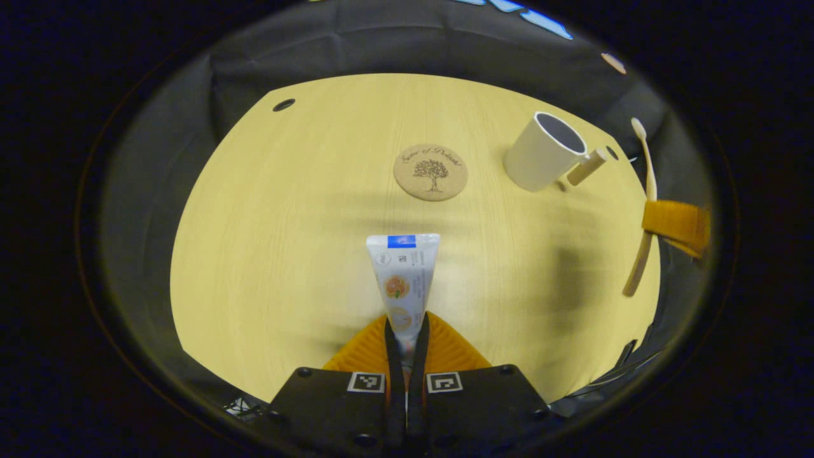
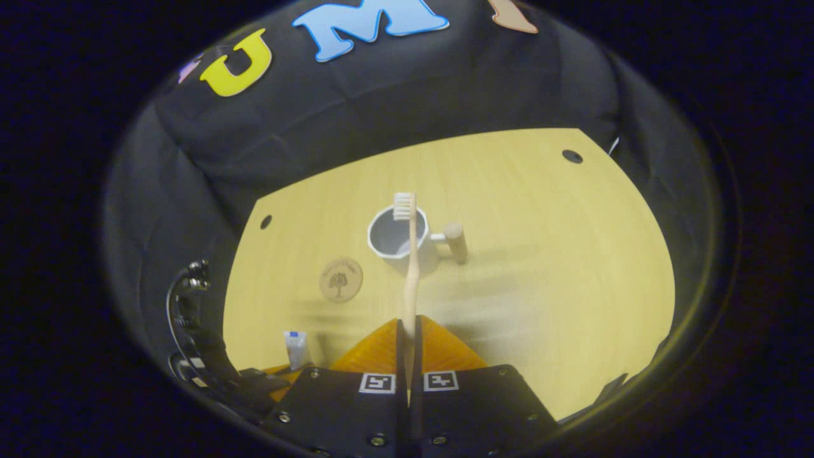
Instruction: Put the toothbrush and toothpaste on the desktop into the cup, then pick up the cup and place it on the coaster on the desktop.
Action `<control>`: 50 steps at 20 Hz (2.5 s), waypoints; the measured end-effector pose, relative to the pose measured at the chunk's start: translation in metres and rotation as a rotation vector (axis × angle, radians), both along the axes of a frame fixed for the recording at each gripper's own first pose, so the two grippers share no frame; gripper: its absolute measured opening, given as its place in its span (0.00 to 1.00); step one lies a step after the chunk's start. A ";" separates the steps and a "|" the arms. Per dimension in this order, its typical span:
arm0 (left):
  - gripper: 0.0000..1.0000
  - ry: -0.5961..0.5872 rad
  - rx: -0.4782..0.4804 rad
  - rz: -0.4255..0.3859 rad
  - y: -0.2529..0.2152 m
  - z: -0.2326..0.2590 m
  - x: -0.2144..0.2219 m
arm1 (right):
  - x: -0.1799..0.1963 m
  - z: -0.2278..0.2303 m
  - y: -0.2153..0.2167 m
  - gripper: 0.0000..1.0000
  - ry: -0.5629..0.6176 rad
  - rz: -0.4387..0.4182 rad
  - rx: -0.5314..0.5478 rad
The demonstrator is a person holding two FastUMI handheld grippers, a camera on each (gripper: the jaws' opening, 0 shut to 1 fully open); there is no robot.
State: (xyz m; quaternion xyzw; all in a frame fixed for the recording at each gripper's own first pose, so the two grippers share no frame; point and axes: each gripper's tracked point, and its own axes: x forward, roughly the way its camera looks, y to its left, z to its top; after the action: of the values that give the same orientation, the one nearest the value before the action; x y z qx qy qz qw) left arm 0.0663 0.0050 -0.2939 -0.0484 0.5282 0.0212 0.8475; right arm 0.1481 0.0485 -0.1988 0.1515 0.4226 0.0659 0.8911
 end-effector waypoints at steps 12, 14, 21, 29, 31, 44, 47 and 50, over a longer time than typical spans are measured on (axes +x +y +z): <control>0.10 0.025 -0.012 0.043 0.011 0.009 -0.015 | 0.120 0.043 0.006 0.02 -0.272 -0.048 0.063; 0.10 0.034 -0.019 0.058 0.012 0.008 -0.019 | 0.134 0.038 0.009 0.01 -0.294 -0.050 0.066; 0.10 0.056 -0.041 0.101 0.012 0.004 -0.030 | 0.159 0.006 0.014 0.02 -0.331 -0.024 -0.019; 0.10 0.067 -0.051 0.123 0.014 0.000 -0.041 | 0.149 -0.034 0.020 0.03 -0.316 0.004 -0.071; 0.10 0.067 -0.050 0.125 0.016 0.000 -0.043 | 0.143 -0.036 0.018 0.04 -0.328 0.004 -0.079; 0.10 0.041 -0.041 0.119 0.015 0.004 -0.044 | 0.113 -0.009 0.004 0.55 -0.356 -0.004 -0.064; 0.10 0.004 -0.044 0.092 0.006 0.008 -0.032 | 0.103 0.000 -0.011 0.65 -0.369 -0.027 -0.064; 0.10 -0.059 -0.051 0.066 -0.004 0.018 -0.014 | 0.090 -0.003 -0.032 0.60 -0.355 -0.046 -0.073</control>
State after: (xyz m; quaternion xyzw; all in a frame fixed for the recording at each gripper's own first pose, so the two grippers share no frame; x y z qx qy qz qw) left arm 0.0521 0.0008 -0.2760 -0.0880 0.5016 0.0340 0.8599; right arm 0.2383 0.0168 -0.2014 0.1147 0.2573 0.0561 0.9578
